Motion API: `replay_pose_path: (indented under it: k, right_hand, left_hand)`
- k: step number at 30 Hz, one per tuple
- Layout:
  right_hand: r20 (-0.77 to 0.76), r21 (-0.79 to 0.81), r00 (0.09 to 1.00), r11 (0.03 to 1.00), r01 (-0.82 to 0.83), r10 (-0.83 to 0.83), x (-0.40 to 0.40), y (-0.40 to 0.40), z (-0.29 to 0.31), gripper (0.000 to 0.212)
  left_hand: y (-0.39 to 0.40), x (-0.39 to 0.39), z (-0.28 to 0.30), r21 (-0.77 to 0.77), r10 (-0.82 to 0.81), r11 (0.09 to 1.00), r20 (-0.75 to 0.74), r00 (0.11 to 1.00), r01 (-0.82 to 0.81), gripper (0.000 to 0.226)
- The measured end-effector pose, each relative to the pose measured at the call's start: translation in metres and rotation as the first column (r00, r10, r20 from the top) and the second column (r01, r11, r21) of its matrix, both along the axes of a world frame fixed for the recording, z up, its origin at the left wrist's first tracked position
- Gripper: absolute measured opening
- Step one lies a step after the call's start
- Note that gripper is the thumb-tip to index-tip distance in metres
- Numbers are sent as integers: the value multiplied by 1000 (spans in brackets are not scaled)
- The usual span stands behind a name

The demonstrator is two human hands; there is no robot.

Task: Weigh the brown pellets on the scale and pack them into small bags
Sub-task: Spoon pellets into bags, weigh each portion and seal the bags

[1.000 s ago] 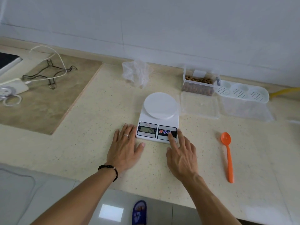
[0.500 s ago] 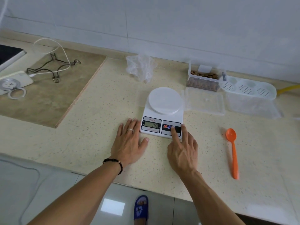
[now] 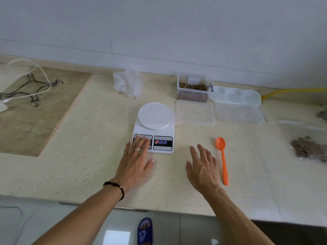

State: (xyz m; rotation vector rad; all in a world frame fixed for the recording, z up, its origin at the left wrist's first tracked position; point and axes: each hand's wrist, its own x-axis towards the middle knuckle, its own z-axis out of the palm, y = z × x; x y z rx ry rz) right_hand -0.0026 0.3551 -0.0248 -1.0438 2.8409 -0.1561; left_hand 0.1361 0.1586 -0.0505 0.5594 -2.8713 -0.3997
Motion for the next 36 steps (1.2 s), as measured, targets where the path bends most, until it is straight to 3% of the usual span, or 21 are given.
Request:
replay_pose_path:
  k: [6, 14, 20, 24, 28, 36]
  right_hand:
    - [-23, -88, 971, 968, 234, -236, -34, 52, 6, 34]
    - [278, -148, 848, 852, 503, -452, -60, 38, 14, 41]
    - [399, -268, 822, 806, 528, -406, -97, -13, 43, 14]
    - [636, -349, 707, 703, 620, -308, -115, -67, 55, 11]
    - [651, -332, 702, 723, 606, -289, -129, -107, 54, 9]
    - [797, -233, 567, 759, 608, -209, -141, -146, 48, 12]
  left_hand:
    - [39, -53, 14, -46, -145, 988, 1, 989, 145, 61]
    - [13, -92, 27, -77, -195, 976, 99, 976, 203, 61]
    - [-30, -115, 46, -53, -134, 989, 111, 985, 141, 65]
    - [-66, -126, 54, -44, -80, 995, 116, 990, 86, 75]
    - [-93, -132, 54, -13, -72, 997, 184, 980, 75, 88]
    - [-117, -153, 49, 75, -101, 994, 251, 963, 85, 98]
